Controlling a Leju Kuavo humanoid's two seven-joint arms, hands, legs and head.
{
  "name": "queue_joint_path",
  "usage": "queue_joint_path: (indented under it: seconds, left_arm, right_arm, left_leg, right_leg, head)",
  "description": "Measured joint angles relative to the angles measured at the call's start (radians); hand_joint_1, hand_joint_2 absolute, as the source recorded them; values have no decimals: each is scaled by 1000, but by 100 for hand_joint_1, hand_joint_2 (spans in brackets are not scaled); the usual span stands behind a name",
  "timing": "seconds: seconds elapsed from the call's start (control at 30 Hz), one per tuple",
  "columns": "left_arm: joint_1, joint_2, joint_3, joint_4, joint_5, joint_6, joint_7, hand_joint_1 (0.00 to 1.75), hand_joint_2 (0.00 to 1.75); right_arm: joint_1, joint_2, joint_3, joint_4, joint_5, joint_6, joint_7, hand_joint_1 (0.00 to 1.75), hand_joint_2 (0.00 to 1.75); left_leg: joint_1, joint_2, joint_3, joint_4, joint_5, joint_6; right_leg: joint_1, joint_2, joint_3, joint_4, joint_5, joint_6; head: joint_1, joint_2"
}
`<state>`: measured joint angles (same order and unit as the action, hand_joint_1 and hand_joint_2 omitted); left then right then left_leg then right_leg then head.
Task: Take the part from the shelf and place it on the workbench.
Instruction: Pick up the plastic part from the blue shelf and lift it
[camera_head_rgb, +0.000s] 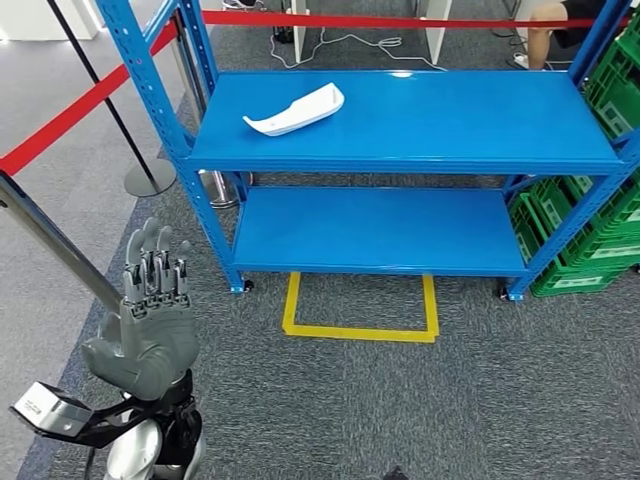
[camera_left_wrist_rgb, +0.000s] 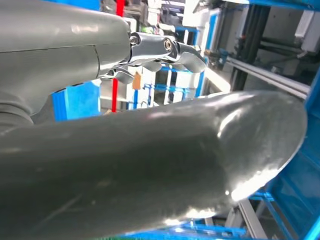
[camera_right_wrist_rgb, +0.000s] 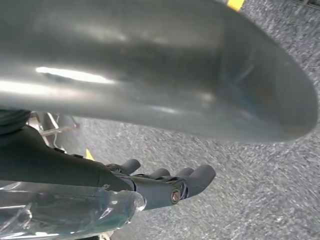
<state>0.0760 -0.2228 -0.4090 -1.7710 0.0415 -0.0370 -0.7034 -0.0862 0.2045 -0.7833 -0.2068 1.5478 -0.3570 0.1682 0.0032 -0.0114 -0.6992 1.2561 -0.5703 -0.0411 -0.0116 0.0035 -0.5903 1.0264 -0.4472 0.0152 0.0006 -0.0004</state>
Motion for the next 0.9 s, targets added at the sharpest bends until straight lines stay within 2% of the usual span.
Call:
queue_joint_path:
  seconds: [0.03,0.07,0.13,0.17,0.23,0.33,0.4,0.47,0.5,0.53,0.57,0.63,0.7,0.73,0.83,0.9]
  left_arm:
    - [0,0,1,7,-1,10,0,0,0]
    - [-1,-1,2,16,-2,24,1,0,0]
    - [-7,-2,5,45,-11,58,5,0,0]
    - [-13,-3,7,63,-16,74,7,0,0]
    - [-24,-4,11,90,-22,91,9,0,0]
    - [-38,-3,10,91,-37,101,6,0,0]
    - [-43,-3,2,73,-54,124,4,0,0]
    - [-43,-3,-8,50,-60,140,3,0,0]
    - [-42,-3,-13,39,-63,149,3,0,0]
    - [-42,-2,-19,30,-68,162,3,0,0]
    - [-42,-1,-25,23,-74,177,3,0,0]
    - [-43,2,-41,15,-81,202,3,0,0]
    - [-45,6,-53,14,-79,209,3,0,0]
    - [-46,7,-57,14,-78,209,3,0,0]
    - [-48,11,-65,13,-75,209,3,0,0]
    - [-51,15,-70,13,-75,211,3,0,0]
  right_arm:
    - [1,0,2,0,0,1,0,0,0]
    - [1,0,4,0,-1,1,-1,0,0]
    - [1,0,7,0,-4,-1,-2,0,0]
    - [1,0,7,0,-4,-3,-2,0,0]
    - [1,1,9,0,-2,-7,-3,0,0]
    - [3,1,15,0,2,-5,-3,0,0]
    - [1,1,17,0,0,5,7,0,0]
    - [1,1,17,0,-3,20,22,0,0]
    - [2,1,16,0,-4,27,29,0,0]
    - [2,1,16,0,-4,33,35,0,0]
    - [2,1,16,0,-4,38,40,0,0]
    - [0,1,16,0,-3,45,46,0,0]
    - [-2,1,16,0,-1,47,48,0,0]
    - [-3,1,16,0,0,47,48,0,0]
    - [-2,1,16,0,0,48,49,0,0]
    - [-3,1,16,0,0,48,49,0,0]
  left_leg:
    - [1,0,-9,13,7,-1]
    - [3,0,1,-12,33,-1]
    - [6,3,59,-131,99,-2]
    - [7,4,86,-188,119,0]
    - [5,4,107,-241,126,12]
    - [4,2,105,-247,130,35]
    - [6,3,107,-249,132,47]
    - [3,3,107,-249,131,54]
    - [2,3,107,-249,130,55]
    - [1,2,108,-249,130,56]
    - [0,0,110,-249,130,56]
    - [-1,-2,114,-249,128,54]
    - [-4,-4,115,-247,126,45]
    - [-5,-4,115,-247,126,40]
    - [-4,-3,113,-247,125,22]
    - [-2,-1,88,-195,88,9]
  right_leg:
    - [0,-1,0,0,0,0]
    - [-1,-1,1,0,0,1]
    - [-2,1,2,0,-1,6]
    - [-1,1,1,2,-2,11]
    - [3,2,-3,1,1,24]
    - [1,2,-8,4,-4,39]
    - [0,1,-41,77,-49,45]
    - [1,1,-102,213,-112,46]
    - [2,1,-127,264,-127,45]
    - [2,2,-136,283,-125,43]
    - [2,2,-126,262,-104,41]
    - [2,2,-64,134,-40,35]
    - [3,2,-9,28,-8,30]
    - [5,3,1,8,-6,28]
    - [6,5,2,1,-2,14]
    - [1,4,3,-3,2,4]
  head:
    - [0,0]
    - [0,0]
    - [0,0]
    - [-2,0]
    - [-3,0]
    - [0,0]
    - [6,0]
    - [11,0]
    - [12,0]
    - [13,0]
    - [13,0]
    - [13,0]
    - [13,0]
    - [13,0]
    - [12,0]
    - [8,0]
